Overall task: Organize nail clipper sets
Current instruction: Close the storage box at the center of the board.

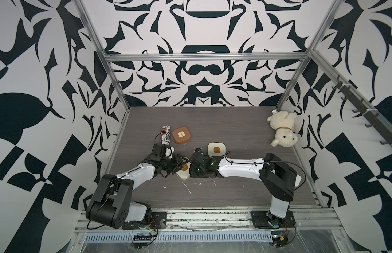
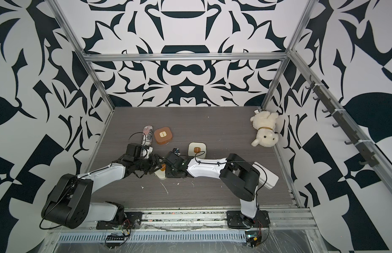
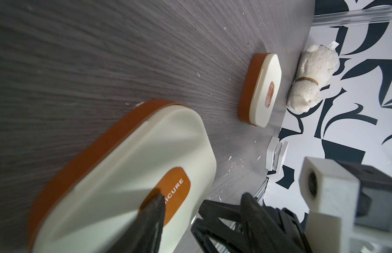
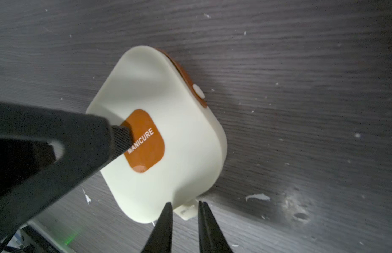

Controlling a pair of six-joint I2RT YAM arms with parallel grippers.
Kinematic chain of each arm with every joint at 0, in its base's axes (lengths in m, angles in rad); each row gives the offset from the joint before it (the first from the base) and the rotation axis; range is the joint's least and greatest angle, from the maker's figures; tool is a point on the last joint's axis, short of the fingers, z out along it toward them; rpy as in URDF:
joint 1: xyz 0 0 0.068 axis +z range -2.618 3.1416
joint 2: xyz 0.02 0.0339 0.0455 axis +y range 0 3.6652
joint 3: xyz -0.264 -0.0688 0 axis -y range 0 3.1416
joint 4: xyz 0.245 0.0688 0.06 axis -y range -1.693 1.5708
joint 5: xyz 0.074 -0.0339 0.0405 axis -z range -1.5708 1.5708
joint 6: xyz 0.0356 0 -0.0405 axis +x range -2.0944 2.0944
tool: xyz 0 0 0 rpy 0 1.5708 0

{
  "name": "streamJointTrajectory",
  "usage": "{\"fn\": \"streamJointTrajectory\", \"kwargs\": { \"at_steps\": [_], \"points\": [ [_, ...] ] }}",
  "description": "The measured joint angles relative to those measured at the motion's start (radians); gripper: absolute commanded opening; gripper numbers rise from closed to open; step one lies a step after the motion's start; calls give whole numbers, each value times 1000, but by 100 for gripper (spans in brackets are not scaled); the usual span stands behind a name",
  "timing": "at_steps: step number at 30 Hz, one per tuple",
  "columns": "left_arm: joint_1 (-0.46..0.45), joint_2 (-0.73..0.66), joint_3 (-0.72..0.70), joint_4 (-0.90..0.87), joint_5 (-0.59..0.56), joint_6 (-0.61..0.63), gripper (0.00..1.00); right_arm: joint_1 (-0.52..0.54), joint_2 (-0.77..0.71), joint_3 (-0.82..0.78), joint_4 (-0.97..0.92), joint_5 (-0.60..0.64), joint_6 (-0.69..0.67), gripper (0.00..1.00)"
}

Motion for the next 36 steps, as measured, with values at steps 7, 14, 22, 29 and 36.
{"fn": "streamJointTrajectory", "kwargs": {
  "at_steps": [7, 14, 22, 29, 36],
  "points": [
    [9, -28, 19, -72, -29, 16, 63, 0, 17, 0, 50, -14, 21, 25],
    [63, -143, 142, -353, -125, 101, 89, 0, 31, 2, 85, -18, 34, 25],
    [74, 19, 292, -531, -248, 242, 88, 0, 42, 14, 88, -19, 32, 26],
    [-16, 143, 280, -563, -308, 269, 82, -3, 60, 54, 42, -15, 14, 27],
    [-79, 122, 248, -541, -343, 235, 70, -14, 60, 74, -19, 10, -11, 29]
  ]
}}
